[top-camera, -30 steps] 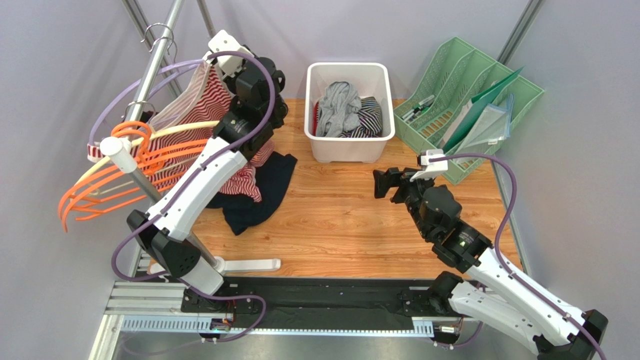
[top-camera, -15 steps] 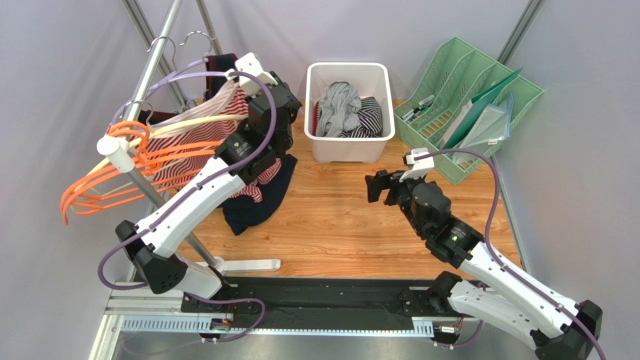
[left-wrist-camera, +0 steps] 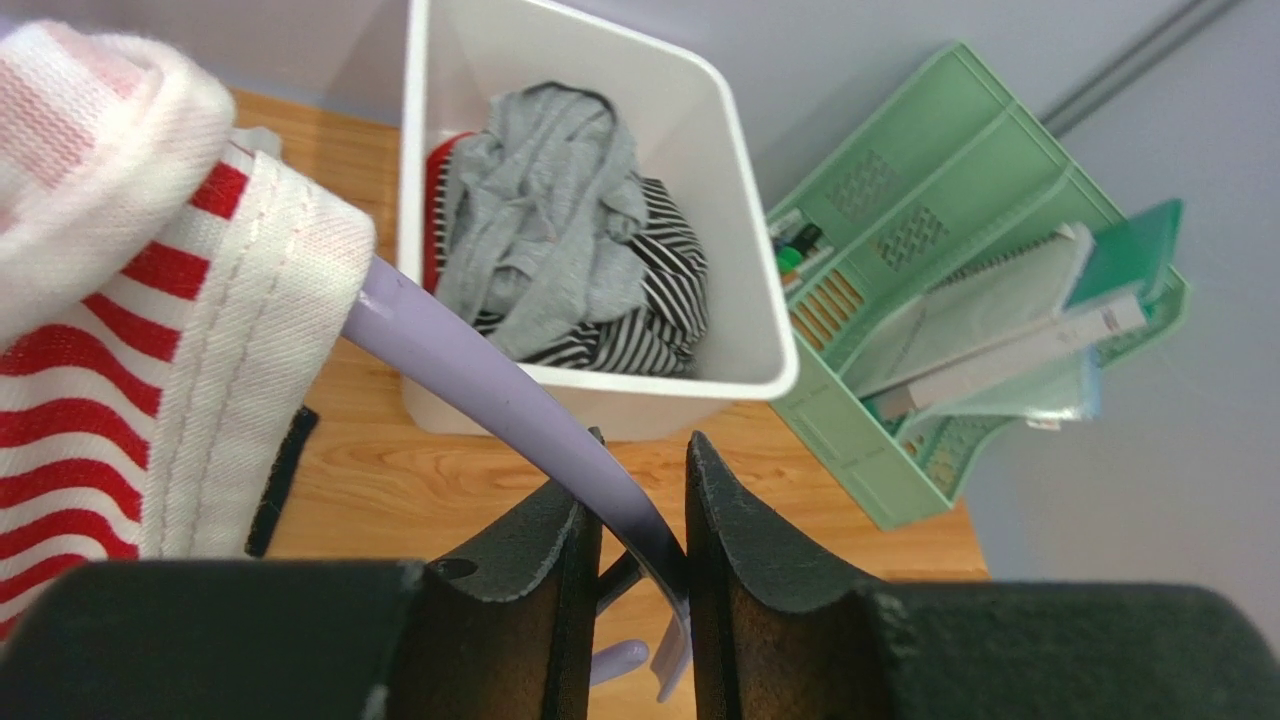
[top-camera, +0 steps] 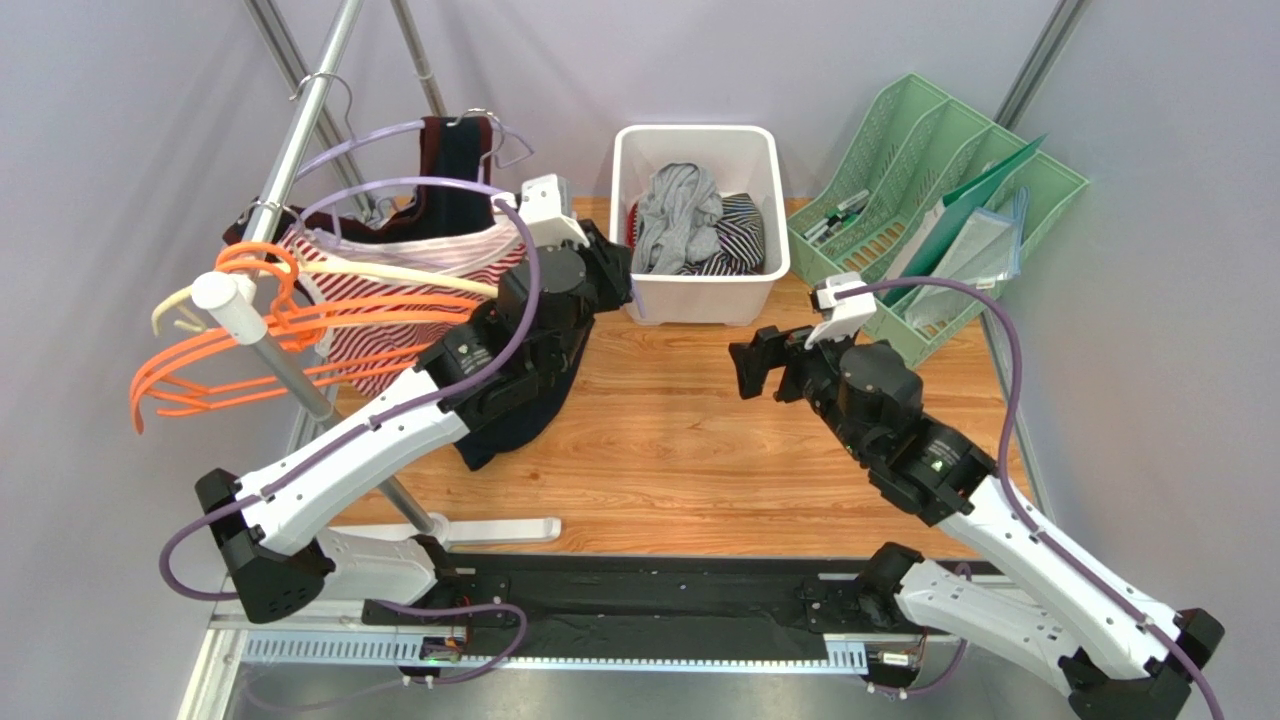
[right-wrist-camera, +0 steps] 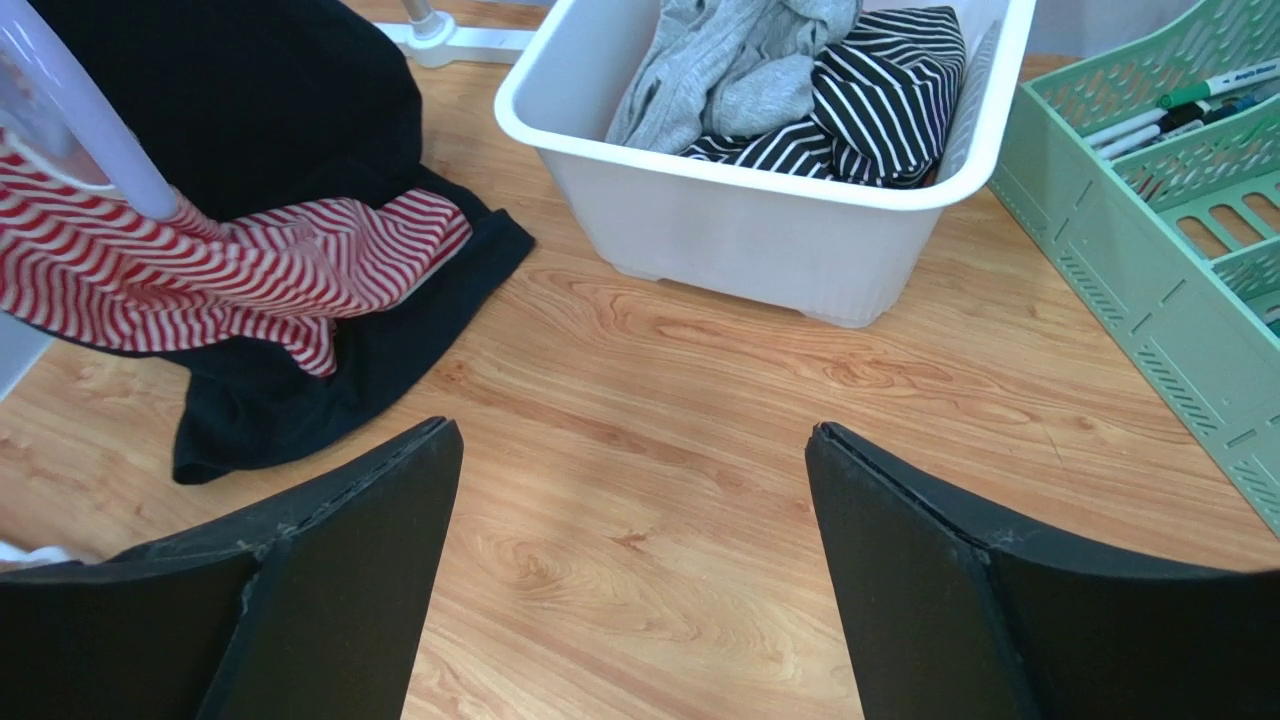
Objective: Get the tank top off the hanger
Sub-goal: Pick up the hanger from the clothesline, then remove the tank top from the hanger.
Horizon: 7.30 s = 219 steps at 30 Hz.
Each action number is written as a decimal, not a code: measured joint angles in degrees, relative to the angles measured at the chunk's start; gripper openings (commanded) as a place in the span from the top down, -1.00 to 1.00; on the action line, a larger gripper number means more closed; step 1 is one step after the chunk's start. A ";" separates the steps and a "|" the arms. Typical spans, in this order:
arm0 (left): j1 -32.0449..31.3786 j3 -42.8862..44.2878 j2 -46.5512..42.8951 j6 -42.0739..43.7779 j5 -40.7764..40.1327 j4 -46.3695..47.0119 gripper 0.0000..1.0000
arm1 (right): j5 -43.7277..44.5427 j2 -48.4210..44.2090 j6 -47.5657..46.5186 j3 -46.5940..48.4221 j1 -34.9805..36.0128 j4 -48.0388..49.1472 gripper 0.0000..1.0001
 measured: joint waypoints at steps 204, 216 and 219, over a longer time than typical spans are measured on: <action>10.12 15.54 7.10 -6.34 51.43 -1.09 -0.25 | -11.17 -17.38 1.70 -4.44 0.22 7.08 1.00; 4.59 14.91 7.89 -10.01 42.97 4.90 -0.05 | -15.98 -15.91 1.70 -6.14 0.20 8.70 1.00; 4.20 14.45 7.93 -11.50 40.96 5.57 0.05 | -17.05 -15.93 1.70 -6.23 0.22 8.70 1.00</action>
